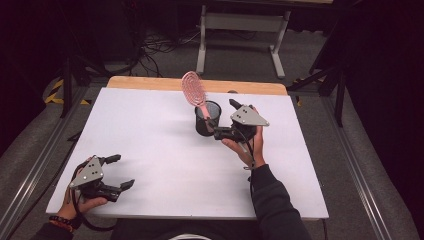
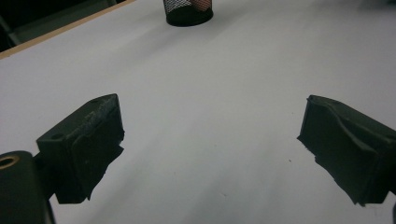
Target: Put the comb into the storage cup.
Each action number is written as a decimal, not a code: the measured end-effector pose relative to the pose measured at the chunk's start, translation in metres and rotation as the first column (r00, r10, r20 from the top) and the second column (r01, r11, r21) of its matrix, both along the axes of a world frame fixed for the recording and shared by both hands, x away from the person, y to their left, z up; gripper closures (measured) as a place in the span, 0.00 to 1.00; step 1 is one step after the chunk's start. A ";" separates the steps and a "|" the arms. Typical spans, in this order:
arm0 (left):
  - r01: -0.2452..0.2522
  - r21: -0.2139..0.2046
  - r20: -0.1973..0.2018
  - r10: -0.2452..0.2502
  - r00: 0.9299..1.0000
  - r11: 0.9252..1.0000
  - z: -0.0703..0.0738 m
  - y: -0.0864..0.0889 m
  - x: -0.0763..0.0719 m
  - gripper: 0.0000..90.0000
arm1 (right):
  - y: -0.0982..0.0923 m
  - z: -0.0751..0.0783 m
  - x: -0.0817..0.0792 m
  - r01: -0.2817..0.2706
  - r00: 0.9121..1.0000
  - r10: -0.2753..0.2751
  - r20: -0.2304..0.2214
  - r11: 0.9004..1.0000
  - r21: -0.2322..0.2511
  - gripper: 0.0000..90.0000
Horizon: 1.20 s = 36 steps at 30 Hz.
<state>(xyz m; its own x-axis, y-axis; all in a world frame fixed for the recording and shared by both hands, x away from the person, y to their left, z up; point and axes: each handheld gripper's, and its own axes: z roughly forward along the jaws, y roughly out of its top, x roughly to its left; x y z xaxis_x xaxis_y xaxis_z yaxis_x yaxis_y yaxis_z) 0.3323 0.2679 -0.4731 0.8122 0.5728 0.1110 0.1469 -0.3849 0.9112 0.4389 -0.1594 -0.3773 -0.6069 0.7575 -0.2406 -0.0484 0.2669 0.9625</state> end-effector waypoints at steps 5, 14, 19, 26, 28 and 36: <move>0.001 0.005 0.003 -0.001 1.000 1.000 -0.001 -0.001 0.000 0.08 | -0.002 -0.001 -0.004 -0.007 1.000 0.007 -0.003 1.000 -0.006 0.06; 0.008 0.017 0.002 -0.008 1.000 1.000 -0.002 -0.003 -0.001 0.08 | -0.001 -0.002 -0.007 -0.004 1.000 0.004 0.004 1.000 -0.023 0.05; 0.008 0.018 0.009 -0.008 1.000 1.000 -0.001 -0.003 -0.001 0.08 | -0.002 0.002 -0.013 -0.003 1.000 0.004 0.023 1.000 -0.028 0.05; 0.006 0.021 0.013 -0.007 1.000 1.000 -0.002 -0.005 -0.002 0.08 | -0.004 0.004 -0.018 -0.018 0.999 0.019 0.031 0.999 -0.040 0.05; 0.004 0.018 0.017 -0.004 1.000 1.000 -0.002 -0.006 -0.003 0.08 | -0.004 0.005 -0.019 -0.014 0.999 0.016 0.035 0.999 -0.043 0.05; -0.016 0.021 0.049 0.015 0.999 1.000 -0.001 -0.007 -0.005 0.06 | -0.005 0.008 -0.025 -0.018 0.999 0.020 0.042 0.999 -0.046 0.06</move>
